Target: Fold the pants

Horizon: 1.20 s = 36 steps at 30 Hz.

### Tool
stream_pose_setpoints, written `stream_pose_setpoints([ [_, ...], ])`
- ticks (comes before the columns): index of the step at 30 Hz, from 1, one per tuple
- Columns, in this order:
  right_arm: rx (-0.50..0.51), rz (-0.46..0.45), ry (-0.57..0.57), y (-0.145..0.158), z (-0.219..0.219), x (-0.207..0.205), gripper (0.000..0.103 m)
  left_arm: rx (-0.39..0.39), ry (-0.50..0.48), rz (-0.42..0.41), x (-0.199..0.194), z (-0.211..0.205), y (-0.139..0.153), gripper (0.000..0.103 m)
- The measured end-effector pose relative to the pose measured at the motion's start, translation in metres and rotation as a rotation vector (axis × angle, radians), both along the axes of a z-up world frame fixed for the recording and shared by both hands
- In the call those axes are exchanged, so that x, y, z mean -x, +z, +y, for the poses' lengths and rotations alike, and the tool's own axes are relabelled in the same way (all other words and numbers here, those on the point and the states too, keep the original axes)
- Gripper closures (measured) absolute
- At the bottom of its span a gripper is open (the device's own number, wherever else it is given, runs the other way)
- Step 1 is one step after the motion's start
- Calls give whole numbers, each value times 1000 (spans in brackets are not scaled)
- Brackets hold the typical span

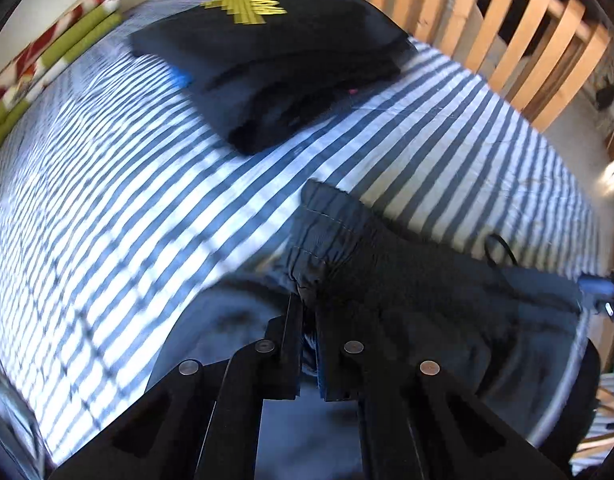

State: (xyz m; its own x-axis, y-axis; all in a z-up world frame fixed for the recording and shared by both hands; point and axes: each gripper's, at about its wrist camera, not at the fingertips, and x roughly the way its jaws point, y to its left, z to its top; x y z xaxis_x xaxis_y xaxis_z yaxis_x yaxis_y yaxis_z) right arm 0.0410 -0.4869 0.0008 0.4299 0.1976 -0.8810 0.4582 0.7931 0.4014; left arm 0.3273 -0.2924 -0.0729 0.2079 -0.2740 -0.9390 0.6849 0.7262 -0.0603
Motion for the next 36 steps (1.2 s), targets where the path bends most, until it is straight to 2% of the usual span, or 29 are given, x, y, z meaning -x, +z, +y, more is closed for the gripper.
stream_pose_setpoints([
  [2, 18, -6, 12, 5, 3, -4, 66, 41, 54, 22, 8, 38, 9, 99],
  [5, 21, -16, 41, 10, 11, -9, 66, 100, 81, 65, 36, 97, 17, 99],
  [8, 9, -29, 107, 10, 29, -22, 66, 58, 104, 95, 52, 137, 1, 99],
  [10, -46, -47, 156, 3, 40, -35, 63, 35, 143, 113, 52, 154, -11, 99],
  [11, -73, -52, 164, -1, 43, -42, 60, 45, 159, 122, 51, 159, -14, 99],
  [14, -146, -67, 144, -12, 42, -60, 59, 63, 175, 122, 46, 166, -17, 99],
  [18, -232, -39, 151, -31, 38, -80, 56, 24, 159, 104, 36, 158, -25, 99],
  [22, -368, -37, 83, -48, 20, -82, 56, 0, 219, 120, 13, 157, -43, 99],
  [25, -360, -25, 123, -51, 26, -86, 56, 5, 234, 133, 7, 167, -46, 99],
  [28, -408, -20, 204, -58, 50, -98, 56, -5, 219, 128, 10, 167, -44, 99],
  [30, -391, 3, 237, -66, 67, -107, 57, -18, 223, 128, 9, 163, -45, 95],
  [32, -332, 4, 251, -66, 81, -111, 79, -9, 258, 133, 3, 158, -40, 86],
  [33, -320, -1, 259, -63, 86, -111, 81, 15, 273, 134, -1, 157, -35, 76],
  [36, -235, -58, 288, -43, 102, -106, 90, 73, 315, 120, -14, 153, -27, 74],
])
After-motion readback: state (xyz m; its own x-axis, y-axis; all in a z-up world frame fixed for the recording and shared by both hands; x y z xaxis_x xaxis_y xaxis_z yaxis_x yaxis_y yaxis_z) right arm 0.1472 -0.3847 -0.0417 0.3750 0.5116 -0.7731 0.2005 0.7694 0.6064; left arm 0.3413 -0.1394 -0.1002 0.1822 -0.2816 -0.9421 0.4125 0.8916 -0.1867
